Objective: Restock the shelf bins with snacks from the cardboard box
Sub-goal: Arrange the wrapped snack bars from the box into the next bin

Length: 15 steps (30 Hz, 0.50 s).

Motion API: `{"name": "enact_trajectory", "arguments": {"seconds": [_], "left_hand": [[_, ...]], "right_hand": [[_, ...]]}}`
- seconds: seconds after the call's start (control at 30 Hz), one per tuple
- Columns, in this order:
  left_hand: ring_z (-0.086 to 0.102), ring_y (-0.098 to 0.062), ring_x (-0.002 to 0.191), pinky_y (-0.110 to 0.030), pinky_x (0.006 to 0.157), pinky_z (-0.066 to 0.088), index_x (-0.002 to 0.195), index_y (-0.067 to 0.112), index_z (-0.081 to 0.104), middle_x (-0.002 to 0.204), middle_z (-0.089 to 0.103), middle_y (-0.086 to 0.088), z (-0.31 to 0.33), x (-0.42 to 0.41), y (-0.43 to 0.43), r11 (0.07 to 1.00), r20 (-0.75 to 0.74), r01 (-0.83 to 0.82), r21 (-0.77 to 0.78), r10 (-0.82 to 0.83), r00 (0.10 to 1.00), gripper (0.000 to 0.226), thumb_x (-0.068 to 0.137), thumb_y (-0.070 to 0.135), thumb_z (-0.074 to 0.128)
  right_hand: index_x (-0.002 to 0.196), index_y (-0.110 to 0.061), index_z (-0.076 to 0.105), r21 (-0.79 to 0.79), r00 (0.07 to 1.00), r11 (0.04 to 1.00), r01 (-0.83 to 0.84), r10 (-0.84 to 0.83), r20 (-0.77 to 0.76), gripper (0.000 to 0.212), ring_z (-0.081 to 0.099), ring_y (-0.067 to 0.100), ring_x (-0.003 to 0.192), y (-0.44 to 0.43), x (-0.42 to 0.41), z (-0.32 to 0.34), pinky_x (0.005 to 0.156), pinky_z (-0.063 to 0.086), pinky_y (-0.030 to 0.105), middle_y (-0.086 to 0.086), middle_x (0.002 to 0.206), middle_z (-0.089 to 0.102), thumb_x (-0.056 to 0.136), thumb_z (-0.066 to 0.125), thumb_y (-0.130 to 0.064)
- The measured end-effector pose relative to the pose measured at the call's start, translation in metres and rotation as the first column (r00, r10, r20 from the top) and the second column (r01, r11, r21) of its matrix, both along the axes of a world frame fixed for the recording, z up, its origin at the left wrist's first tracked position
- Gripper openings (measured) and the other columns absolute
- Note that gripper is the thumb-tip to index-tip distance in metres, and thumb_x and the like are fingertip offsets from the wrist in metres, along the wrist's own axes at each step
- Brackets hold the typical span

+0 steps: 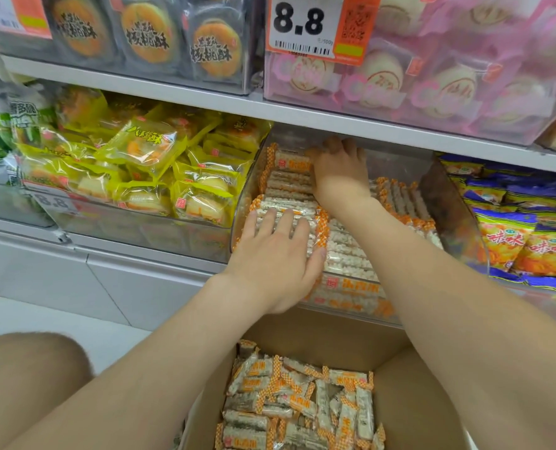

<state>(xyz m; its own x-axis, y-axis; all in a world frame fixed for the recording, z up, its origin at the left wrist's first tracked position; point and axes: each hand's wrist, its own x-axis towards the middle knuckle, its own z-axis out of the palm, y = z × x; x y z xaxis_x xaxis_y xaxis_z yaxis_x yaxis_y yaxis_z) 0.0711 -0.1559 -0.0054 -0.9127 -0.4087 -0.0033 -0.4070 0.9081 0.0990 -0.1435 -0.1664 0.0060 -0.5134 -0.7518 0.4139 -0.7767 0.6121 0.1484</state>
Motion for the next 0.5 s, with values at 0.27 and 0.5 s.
{"name": "enact_trajectory", "arguments": {"seconds": [0.27, 0.5], "left_hand": [[0.008, -0.033, 0.161, -0.057, 0.129, 0.002, 0.165, 0.016, 0.017, 0.174, 0.012, -0.011, 0.002, 0.0, -0.001, 1.0, -0.011, -0.001, 0.011, 0.001, 1.0, 0.07, 0.108, 0.057, 0.014], [0.006, -0.034, 0.161, -0.059, 0.128, 0.001, 0.165, 0.016, 0.016, 0.174, 0.012, -0.012, 0.004, -0.002, 0.002, 0.999, 0.011, -0.021, 0.033, 0.021, 1.0, 0.069, 0.109, 0.056, 0.013]], "right_hand": [[0.139, -0.018, 0.057, -0.151, 0.998, 0.986, 0.067, -0.067, 0.007, 0.048, 0.052, 0.043, 0.127, 0.008, 0.008, 0.002, 0.103, 0.043, 0.047, 0.017, 0.138, 0.058, 0.093, 0.066, -0.01], [0.113, -0.015, 0.074, -0.261, 0.917, 0.953, 0.157, -0.042, 0.398, 0.031, 0.068, 0.035, 0.1, 0.008, -0.002, 0.014, 0.083, 0.05, 0.033, 0.011, 0.109, 0.074, 0.097, 0.052, 0.0]]}}
